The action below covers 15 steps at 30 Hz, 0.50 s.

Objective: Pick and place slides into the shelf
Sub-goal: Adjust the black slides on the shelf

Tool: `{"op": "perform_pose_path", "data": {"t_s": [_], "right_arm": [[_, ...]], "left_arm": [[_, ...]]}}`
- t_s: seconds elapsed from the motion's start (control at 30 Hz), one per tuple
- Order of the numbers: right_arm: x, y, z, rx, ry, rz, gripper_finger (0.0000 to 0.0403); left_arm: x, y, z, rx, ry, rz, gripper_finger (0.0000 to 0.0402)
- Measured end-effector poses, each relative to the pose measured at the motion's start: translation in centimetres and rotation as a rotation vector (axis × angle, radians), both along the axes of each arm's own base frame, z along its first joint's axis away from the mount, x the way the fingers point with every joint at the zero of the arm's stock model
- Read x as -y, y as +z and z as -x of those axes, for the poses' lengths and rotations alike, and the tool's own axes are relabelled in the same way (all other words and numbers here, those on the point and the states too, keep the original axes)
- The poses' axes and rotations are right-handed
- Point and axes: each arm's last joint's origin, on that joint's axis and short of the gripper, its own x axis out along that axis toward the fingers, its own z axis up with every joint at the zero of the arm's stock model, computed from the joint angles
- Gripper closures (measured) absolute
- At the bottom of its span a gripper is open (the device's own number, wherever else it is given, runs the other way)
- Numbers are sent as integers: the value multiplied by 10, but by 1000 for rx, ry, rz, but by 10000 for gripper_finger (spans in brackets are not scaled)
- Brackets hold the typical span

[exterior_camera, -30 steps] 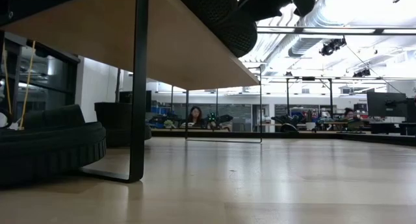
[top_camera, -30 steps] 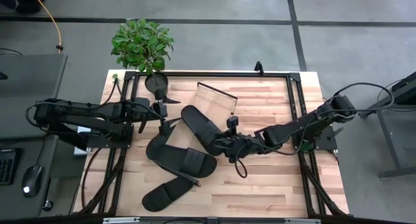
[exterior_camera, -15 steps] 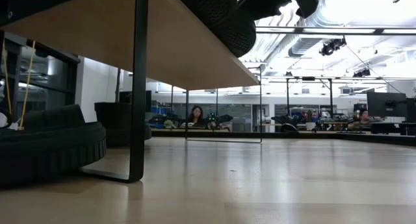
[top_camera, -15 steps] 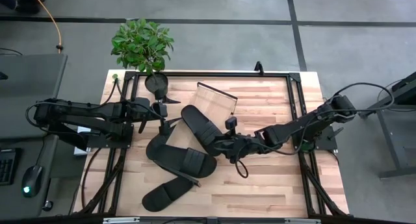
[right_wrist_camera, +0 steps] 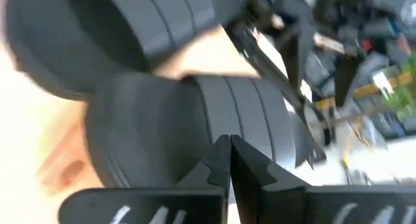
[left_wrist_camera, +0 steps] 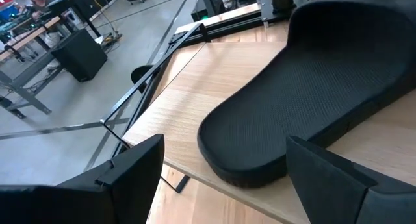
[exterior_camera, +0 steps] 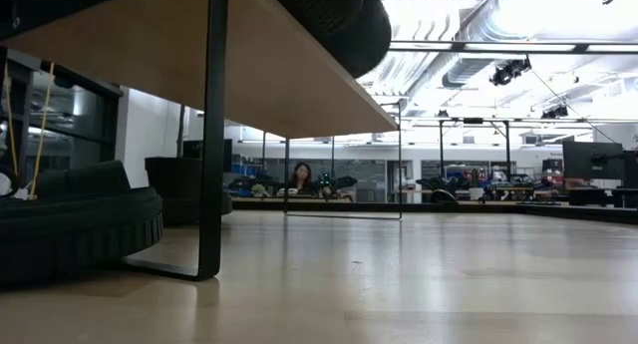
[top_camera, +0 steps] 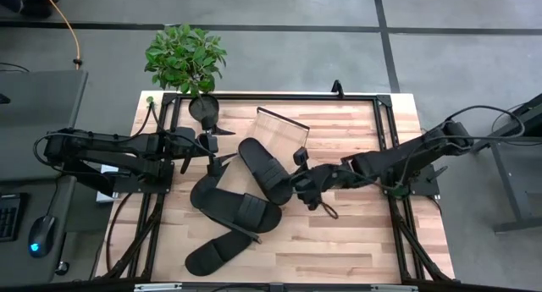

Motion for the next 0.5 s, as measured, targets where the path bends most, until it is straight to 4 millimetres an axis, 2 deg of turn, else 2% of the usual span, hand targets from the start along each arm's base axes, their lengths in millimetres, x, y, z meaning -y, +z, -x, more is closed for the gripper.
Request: {"op": "perform_pose_path", "data": {"t_s": [0.13, 0.5], "right_arm": [[5, 8, 2, 16, 92, -24, 402], [18, 3, -1, -28, 55, -75, 402]], "left_arm": [[0, 0, 0, 0, 0, 0, 98], [0, 0, 0, -1, 0, 0, 99]]}}
